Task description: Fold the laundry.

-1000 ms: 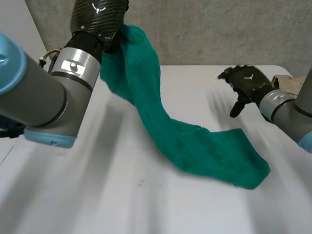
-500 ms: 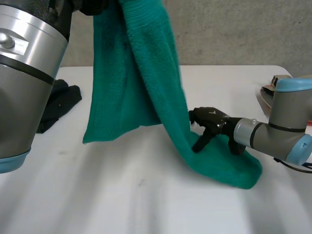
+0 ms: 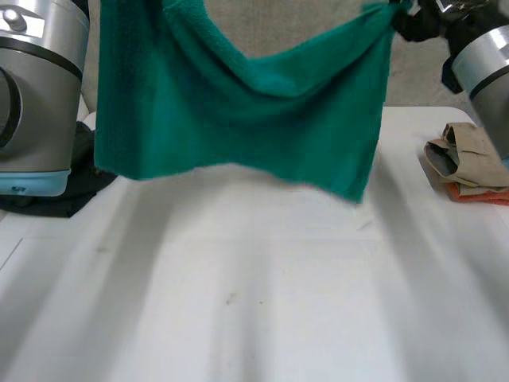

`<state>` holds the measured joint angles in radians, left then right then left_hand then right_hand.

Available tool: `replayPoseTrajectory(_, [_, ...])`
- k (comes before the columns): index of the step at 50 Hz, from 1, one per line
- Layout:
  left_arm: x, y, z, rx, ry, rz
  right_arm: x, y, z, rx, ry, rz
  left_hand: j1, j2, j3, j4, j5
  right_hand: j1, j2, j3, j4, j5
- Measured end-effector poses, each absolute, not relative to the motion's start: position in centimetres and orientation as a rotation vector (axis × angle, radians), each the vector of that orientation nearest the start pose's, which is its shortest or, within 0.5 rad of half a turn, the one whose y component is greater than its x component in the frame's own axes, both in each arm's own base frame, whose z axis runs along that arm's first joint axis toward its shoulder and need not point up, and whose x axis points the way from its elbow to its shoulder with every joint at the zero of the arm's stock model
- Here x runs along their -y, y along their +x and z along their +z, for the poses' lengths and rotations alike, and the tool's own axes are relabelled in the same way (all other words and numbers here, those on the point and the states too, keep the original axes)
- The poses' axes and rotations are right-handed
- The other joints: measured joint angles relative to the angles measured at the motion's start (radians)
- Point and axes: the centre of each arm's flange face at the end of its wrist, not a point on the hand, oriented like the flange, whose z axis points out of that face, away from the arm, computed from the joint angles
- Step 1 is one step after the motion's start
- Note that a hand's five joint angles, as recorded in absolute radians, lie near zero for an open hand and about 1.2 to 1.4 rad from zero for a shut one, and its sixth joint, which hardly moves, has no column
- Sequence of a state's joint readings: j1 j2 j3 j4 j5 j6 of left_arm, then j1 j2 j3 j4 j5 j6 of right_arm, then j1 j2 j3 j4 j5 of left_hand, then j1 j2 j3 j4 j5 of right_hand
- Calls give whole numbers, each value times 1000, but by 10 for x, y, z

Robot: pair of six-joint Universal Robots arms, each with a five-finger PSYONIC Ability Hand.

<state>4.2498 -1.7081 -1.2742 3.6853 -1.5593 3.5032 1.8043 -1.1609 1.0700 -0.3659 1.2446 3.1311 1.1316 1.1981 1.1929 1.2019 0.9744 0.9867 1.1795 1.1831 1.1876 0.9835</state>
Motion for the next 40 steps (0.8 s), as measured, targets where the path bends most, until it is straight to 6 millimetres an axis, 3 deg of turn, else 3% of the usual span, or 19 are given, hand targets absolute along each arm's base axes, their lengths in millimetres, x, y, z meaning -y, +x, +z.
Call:
replayPoseTrajectory(2, [276, -283, 413, -1253, 549, -2929, 368, 250, 361, -1398, -564, -2348, 0, 0, 0, 0, 0, 0, 0, 0, 0, 0])
replayPoseTrajectory(5, [284, -285, 389, -1315, 562, -2890, 353, 245, 349, -1455, -597, -2331, 0, 0, 0, 0, 0, 0, 0, 0, 0, 0])
replayPoseTrajectory(7, [286, -285, 383, -1332, 567, -2879, 350, 244, 345, -1473, -608, -2322, 0, 0, 0, 0, 0, 0, 0, 0, 0, 0])
replayPoseTrajectory(8, [292, -284, 356, -1415, 594, -2823, 340, 242, 326, -1554, -662, -2279, 0, 0, 0, 0, 0, 0, 0, 0, 0, 0])
replayPoseTrajectory(10, [295, -282, 330, -1503, 624, -2761, 329, 241, 303, -1647, -732, -2217, 0, 0, 0, 0, 0, 0, 0, 0, 0, 0])
replayPoseTrajectory(11, [295, -282, 326, -1515, 628, -2752, 327, 241, 301, -1656, -739, -2211, 0, 0, 0, 0, 0, 0, 0, 0, 0, 0])
replayPoseTrajectory(12, [294, -280, 303, -1595, 658, -2690, 318, 240, 281, -1736, -806, -2148, 0, 0, 1, 0, 0, 0, 0, 0, 0, 0])
replayPoseTrajectory(14, [293, -279, 294, -1626, 670, -2665, 312, 239, 269, -1782, -845, -2109, 0, 0, 1, 0, 0, 0, 0, 0, 0, 0])
replayPoseTrajectory(15, [290, -276, 272, -1705, 702, -2599, 307, 239, 260, -1816, -877, -2077, 0, 0, 1, 0, 0, 0, 0, 0, 0, 0])
replayPoseTrajectory(18, [278, -269, 232, -1849, 764, -2466, 276, 235, 211, -1996, -1081, -1871, 0, 0, 1, 0, 0, 0, 0, 0, 0, 1])
replayPoseTrajectory(21, [268, -264, 203, -1955, 814, -2360, 257, 232, 185, -2088, -1203, -1729, 0, 1, 1, 0, 0, 0, 0, 0, 0, 4])
replayPoseTrajectory(24, [257, -260, 180, -2054, 860, -2253, 250, 231, 172, -2130, -1257, -1649, -23, -55, -52, -51, -20, 0, 0, 0, 0, 4])
replayPoseTrajectory(26, [254, -258, 173, -2085, 876, -2216, 246, 230, 161, -2158, -1290, -1585, -23, -55, -52, -51, -20, 0, 0, 0, 0, 4])
replayPoseTrajectory(27, [248, -256, 164, -2137, 907, -2146, 245, 230, 157, -2169, -1301, -1559, -240, -287, -278, -276, -222, 0, 0, 0, 0, 4])
replayPoseTrajectory(32, [236, -251, 154, -2232, 991, -1976, 247, 230, 153, -2180, -1301, -1540, -524, -591, -584, -596, -548, 0, 0, 0, 0, 4])
replayPoseTrajectory(40, [232, -251, 177, -2178, 1044, -1970, 251, 229, 155, -2170, -1289, -1570, -614, -687, -673, -698, -649, 0, 0, 0, 0, 9])
